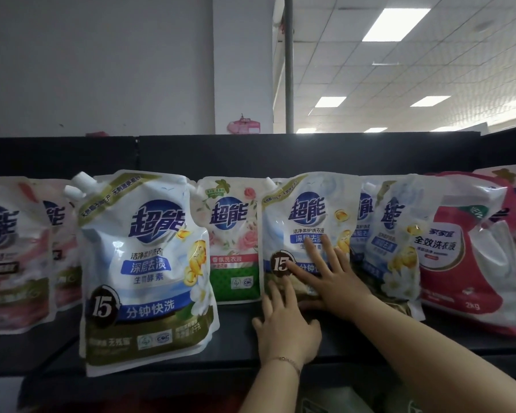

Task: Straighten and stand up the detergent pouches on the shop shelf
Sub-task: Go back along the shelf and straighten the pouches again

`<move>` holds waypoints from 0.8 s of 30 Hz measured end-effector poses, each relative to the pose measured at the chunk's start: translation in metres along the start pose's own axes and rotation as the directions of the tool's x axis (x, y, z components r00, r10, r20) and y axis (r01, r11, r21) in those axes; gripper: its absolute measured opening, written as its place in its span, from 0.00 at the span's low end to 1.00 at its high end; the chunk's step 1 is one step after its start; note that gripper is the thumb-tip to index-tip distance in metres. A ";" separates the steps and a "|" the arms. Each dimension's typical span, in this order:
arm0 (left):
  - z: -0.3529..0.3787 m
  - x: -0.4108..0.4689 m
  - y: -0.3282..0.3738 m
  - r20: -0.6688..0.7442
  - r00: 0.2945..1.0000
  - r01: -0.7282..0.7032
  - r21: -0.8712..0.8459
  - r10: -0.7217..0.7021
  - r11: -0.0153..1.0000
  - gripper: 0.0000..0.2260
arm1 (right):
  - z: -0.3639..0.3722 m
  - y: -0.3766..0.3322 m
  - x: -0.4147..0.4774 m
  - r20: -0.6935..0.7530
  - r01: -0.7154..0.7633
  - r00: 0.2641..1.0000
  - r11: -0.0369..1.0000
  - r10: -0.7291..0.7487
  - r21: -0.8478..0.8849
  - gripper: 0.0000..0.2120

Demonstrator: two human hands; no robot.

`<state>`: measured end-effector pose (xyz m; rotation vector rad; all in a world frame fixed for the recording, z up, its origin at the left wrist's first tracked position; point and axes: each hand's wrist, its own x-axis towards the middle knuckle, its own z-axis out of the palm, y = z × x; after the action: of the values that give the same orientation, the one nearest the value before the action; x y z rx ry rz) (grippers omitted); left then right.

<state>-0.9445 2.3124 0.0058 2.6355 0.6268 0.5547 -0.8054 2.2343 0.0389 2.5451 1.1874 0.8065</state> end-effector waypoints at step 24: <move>-0.075 -0.056 -0.071 -0.078 0.967 -0.230 0.143 0.242 0.963 0.19 | -0.118 -0.077 -0.046 0.027 0.361 0.932 0.933 -0.361 0.007 0.27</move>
<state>-1.0488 2.3637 0.0224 2.8448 0.3890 0.7349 -0.9451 2.2451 0.0866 2.2273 1.5828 0.6765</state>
